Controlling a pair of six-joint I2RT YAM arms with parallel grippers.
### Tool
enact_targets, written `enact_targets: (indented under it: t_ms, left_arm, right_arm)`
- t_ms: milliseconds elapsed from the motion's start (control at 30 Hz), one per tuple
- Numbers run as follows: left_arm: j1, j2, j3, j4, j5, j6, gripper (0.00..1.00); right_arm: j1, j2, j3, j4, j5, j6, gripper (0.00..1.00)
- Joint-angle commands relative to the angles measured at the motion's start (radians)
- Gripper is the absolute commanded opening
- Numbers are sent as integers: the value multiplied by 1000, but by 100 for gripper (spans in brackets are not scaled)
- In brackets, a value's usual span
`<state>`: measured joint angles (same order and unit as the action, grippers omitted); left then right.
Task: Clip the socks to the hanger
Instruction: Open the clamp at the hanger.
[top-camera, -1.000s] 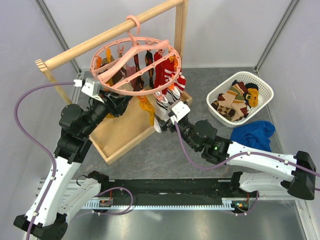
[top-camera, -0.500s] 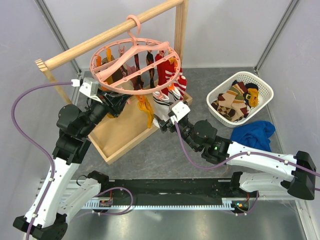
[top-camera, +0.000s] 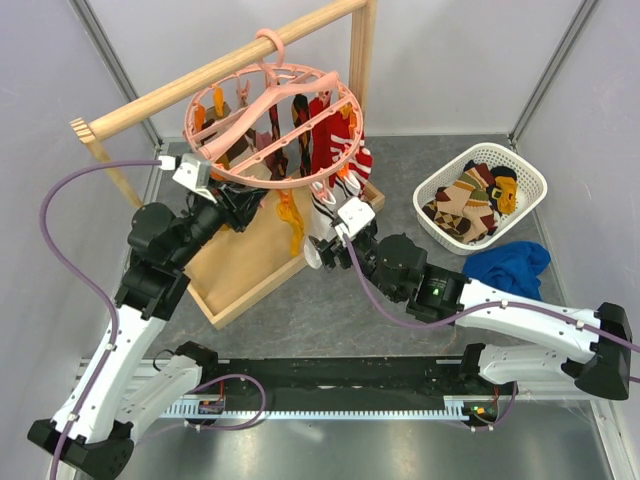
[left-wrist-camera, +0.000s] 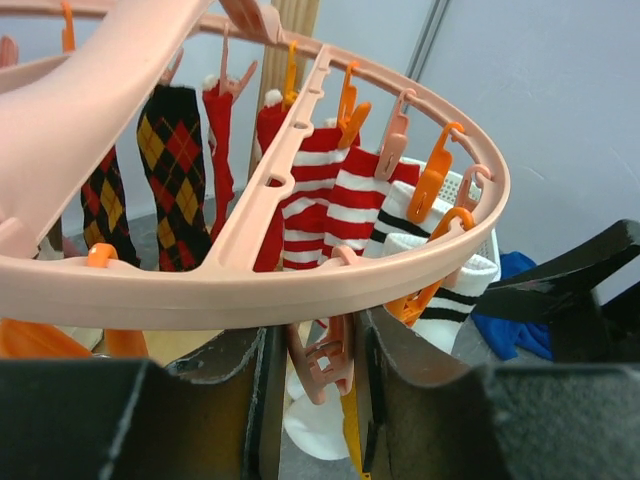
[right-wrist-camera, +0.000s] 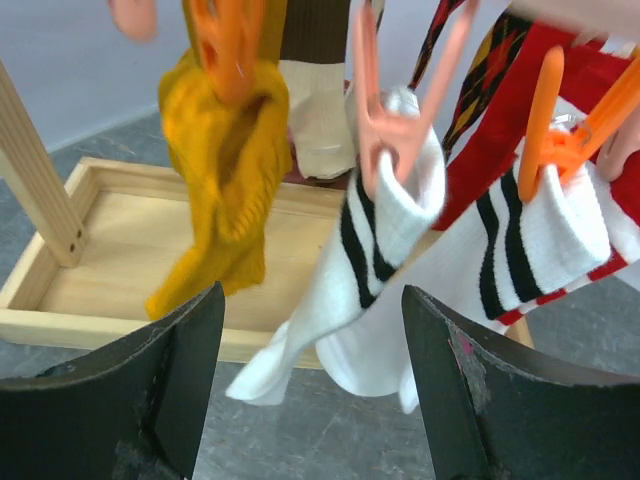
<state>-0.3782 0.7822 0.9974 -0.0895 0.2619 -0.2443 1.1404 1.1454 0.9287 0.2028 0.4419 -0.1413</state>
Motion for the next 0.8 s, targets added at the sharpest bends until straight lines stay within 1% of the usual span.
enact_targets:
  t_ms: [0,100,200,300,333,400,433,500,533,600,633,700,733,767]
  left_arm:
    - [-40,48,-49,40,-71,94,2]
    - [-74,71,-69,51,-124,112,2]
    - [-77,77,-89,59,-125,103,2]
    - [-77,75,-118,71,-141,108,2]
    - [-76,71,-124,71,-144,108,2]
    - [-76,59,-141,71,-144,108,2]
    - [-77,54,-146,71,-147,109,2]
    - [-76,40,-154,73,-150,112,2]
    - [-76,28,-157,73,-156,117,2]
    - [-76,14,-167,74,-170,128,2]
    - [-76,2,-171,76,-176,129,2]
    - [-76,-6,-178,80,-171,131,2]
    - [-76,-8,-181,83,-167,131,2]
    - [-76,-11,-181,85,-162,129,2]
  right_arm:
    - [-8,-1,128,-233,20,127,79]
    - [-27,1,157,-356,27,216,79]
    - [-62,-6,180,-468,34,294,79]
    - [-116,-22,206,-578,47,347,79]
    - [-161,-26,213,-604,52,359,79]
    - [-215,-38,232,-678,54,384,79]
    - [-275,-42,237,-697,54,399,79]
    - [-342,-39,257,-740,61,404,79]
    - [-416,-33,266,-753,60,404,79]
    - [-493,-6,297,-783,63,399,79]
    - [-575,5,305,-786,60,394,79]
    - [-658,46,320,-780,61,388,78]
    - [-741,62,323,-770,61,390,78]
    - [-781,80,329,-752,58,393,78]
